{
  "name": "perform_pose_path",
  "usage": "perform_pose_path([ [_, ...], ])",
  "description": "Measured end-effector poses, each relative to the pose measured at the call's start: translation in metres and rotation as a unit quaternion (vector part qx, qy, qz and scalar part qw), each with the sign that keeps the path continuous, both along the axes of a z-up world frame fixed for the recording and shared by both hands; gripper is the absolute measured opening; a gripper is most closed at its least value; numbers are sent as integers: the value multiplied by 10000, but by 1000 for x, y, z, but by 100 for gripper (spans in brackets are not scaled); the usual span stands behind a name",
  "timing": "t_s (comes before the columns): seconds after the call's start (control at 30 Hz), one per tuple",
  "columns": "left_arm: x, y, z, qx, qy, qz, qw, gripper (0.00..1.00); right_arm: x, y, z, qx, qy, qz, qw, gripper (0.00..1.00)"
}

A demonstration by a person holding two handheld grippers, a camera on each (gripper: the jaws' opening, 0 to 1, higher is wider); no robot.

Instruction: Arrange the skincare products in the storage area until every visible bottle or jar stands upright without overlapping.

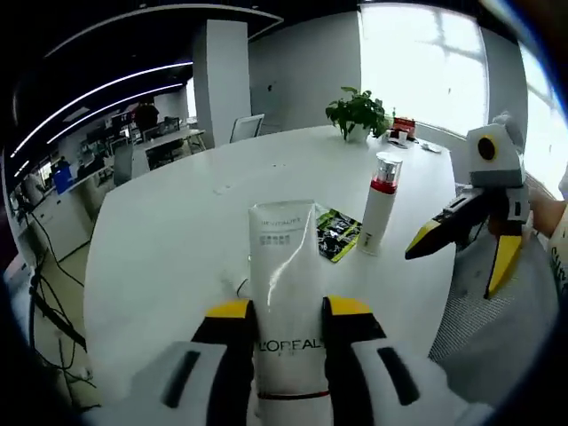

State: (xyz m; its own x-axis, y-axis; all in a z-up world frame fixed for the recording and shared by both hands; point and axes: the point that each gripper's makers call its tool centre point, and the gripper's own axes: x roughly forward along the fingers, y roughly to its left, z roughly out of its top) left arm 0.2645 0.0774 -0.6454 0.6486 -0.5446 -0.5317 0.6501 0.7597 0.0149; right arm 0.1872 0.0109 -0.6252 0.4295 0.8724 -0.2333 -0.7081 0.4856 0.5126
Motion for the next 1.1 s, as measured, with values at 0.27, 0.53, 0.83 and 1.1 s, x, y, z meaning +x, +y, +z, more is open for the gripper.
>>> perform_pose_path([
  [0.27, -16, -25, 14, -72, -117, -270, 9995, 25, 10, -14, 0, 323, 218, -388, 9985, 47],
  [0.53, -28, -45, 18, -109, -223, -451, 9987, 25, 16, -17, 10, 737, 332, -561, 9951, 43],
  [0.83, -38, -60, 25, -159, -338, -613, 9974, 25, 24, -26, 16, 900, 364, -726, 9926, 37],
  [1.1, -47, -75, 29, 79, -563, -864, 9946, 25, 36, -35, 22, 1240, 509, -1021, 9857, 33],
])
